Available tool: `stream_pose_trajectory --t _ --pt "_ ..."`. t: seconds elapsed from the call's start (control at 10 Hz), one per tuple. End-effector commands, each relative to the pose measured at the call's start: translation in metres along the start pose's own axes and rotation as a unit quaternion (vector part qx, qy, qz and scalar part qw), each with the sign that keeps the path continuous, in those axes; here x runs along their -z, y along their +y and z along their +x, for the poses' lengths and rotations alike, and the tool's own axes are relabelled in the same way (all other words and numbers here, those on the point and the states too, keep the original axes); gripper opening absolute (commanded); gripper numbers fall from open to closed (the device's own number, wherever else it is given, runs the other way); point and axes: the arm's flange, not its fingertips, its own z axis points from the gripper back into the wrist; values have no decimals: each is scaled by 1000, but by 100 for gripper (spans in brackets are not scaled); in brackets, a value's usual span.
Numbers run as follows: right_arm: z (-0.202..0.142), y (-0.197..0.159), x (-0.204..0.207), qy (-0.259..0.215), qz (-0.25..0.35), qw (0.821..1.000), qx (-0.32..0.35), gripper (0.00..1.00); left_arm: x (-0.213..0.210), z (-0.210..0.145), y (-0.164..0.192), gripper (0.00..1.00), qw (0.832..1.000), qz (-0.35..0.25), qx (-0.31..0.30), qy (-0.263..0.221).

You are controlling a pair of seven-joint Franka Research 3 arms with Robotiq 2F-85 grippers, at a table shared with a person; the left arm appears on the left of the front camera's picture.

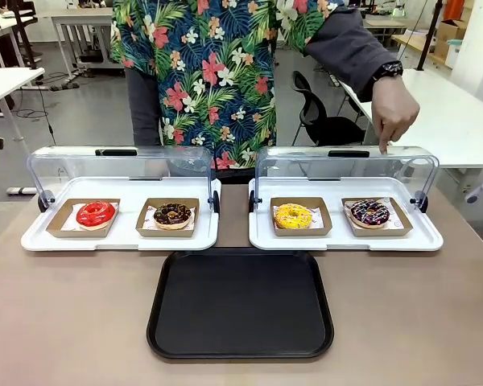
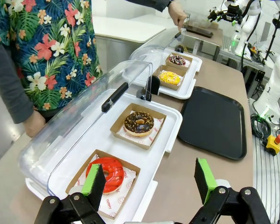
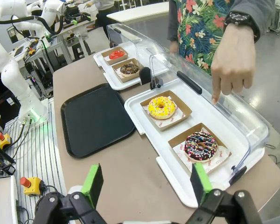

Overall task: Move the fourth donut from the left to the tray.
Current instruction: Pick up the Paper togo box containing the Donut indicated by the person and place it on the Handle tray.

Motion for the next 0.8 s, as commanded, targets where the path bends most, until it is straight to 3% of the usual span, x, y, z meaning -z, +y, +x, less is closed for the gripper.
stream_pose_trajectory --t 0.0,0.7 --pt "2 -2 0 -13 0 1000 -13 100 0 1 0 100 1000 0 1 4" --pt "0 0 0 0 0 1000 0 100 0 1 0 100 1000 0 1 4"
